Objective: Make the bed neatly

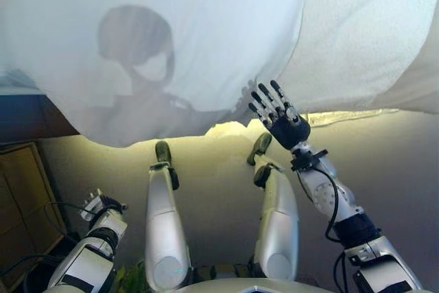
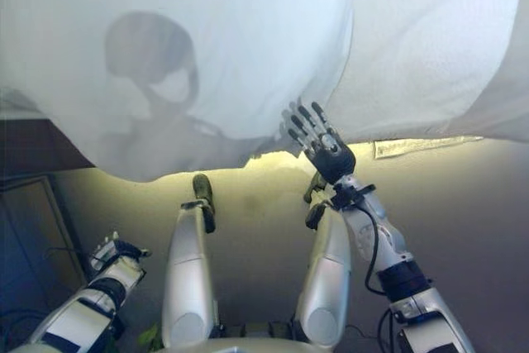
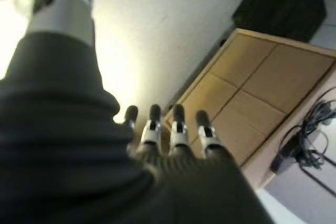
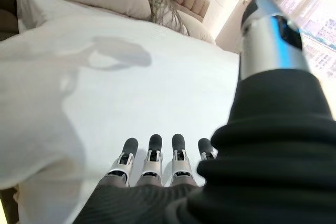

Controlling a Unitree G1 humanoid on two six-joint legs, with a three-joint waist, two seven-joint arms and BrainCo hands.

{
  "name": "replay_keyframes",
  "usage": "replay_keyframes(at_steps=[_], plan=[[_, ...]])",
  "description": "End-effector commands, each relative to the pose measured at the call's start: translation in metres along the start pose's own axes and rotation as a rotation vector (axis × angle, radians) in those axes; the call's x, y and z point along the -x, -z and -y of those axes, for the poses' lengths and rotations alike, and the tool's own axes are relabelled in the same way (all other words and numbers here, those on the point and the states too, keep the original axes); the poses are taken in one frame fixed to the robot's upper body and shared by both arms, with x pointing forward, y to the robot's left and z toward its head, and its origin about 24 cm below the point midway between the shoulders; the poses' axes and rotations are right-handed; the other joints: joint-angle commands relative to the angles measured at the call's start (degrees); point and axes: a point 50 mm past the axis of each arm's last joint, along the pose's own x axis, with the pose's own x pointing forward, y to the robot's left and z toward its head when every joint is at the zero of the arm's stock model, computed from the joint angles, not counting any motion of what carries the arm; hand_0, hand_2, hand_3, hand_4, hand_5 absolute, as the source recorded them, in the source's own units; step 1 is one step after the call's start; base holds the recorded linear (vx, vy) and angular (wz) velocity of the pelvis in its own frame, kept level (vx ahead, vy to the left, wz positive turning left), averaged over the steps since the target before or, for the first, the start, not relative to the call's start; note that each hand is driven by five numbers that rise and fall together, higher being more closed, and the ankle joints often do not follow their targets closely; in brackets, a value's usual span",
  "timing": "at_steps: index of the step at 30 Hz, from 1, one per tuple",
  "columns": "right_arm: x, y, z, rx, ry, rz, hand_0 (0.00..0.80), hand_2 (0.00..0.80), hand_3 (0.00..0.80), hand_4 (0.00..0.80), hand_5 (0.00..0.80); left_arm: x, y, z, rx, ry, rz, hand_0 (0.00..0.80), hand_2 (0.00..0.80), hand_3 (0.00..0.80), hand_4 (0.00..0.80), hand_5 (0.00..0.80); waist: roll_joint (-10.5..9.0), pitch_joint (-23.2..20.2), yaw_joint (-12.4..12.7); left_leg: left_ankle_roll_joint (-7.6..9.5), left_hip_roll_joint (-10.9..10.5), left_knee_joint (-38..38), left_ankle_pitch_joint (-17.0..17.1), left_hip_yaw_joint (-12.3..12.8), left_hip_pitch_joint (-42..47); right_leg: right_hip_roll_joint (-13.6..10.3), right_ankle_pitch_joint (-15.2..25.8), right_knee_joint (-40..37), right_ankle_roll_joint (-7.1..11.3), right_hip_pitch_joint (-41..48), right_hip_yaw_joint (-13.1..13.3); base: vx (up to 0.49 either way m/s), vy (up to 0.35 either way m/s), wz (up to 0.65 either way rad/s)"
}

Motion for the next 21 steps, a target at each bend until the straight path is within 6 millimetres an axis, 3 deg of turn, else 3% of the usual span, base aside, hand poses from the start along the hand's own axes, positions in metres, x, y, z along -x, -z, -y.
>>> replay_keyframes(at_steps=[1,11,16,17,21], plan=[[0.01,-0.013,-0.001,0.051,0.023,0.035,0.0,0.0,0.0,0.0,0.0,0.0,0.041,0.001,0.156,0.032,-0.054,0.0,0.0,0.0,0.0,0.0,1.22,0.81,2.76,2.61,1.46,-4.49,4.89,0.57,4.36,-4.38,10.87,-8.47,6.33,5.02,-0.01,0.084,-0.013,0.17],[0.055,0.015,0.052,0.097,0.331,-0.086,0.0,0.0,0.0,0.0,0.0,0.016,0.01,0.008,0.949,0.439,0.258,0.0,0.0,0.0,0.0,0.0,3.69,-8.03,4.42,2.34,-1.06,-13.01,6.01,2.64,18.24,-4.34,9.26,-14.17,7.23,18.23,-0.99,0.106,-0.025,0.18],[0.091,0.031,0.076,0.124,0.47,-0.119,0.0,0.0,0.0,0.0,0.0,0.034,-0.001,0.008,1.091,0.612,0.418,0.0,0.0,0.0,0.0,0.0,4.45,-12.33,6.19,2.54,-1.22,-17.27,6.87,2.89,24.4,-2.98,8.62,-17.38,7.85,26.13,-2.12,0.145,-0.084,0.23],[0.097,0.032,0.079,0.125,0.484,-0.117,0.0,0.0,0.0,0.0,0.0,0.037,-0.006,0.005,1.109,0.626,0.457,0.0,0.0,0.0,0.0,0.0,4.12,-13.4,6.29,3.03,-1.52,-19.36,8.77,3.66,25.38,-2.83,9.72,-19.16,7.71,27.75,-2.98,0.083,-0.085,0.17],[0.107,0.04,0.08,0.131,0.493,-0.107,0.0,0.0,0.0,0.0,0.0,0.041,-0.023,-0.014,1.178,0.625,0.541,0.0,0.0,0.0,0.0,0.0,3.79,-17.19,7.01,3.0,-1.62,-24.63,10.4,4.79,29.98,-0.54,9.09,-22.78,7.92,33.7,-3.93,0.134,-0.097,0.17]])
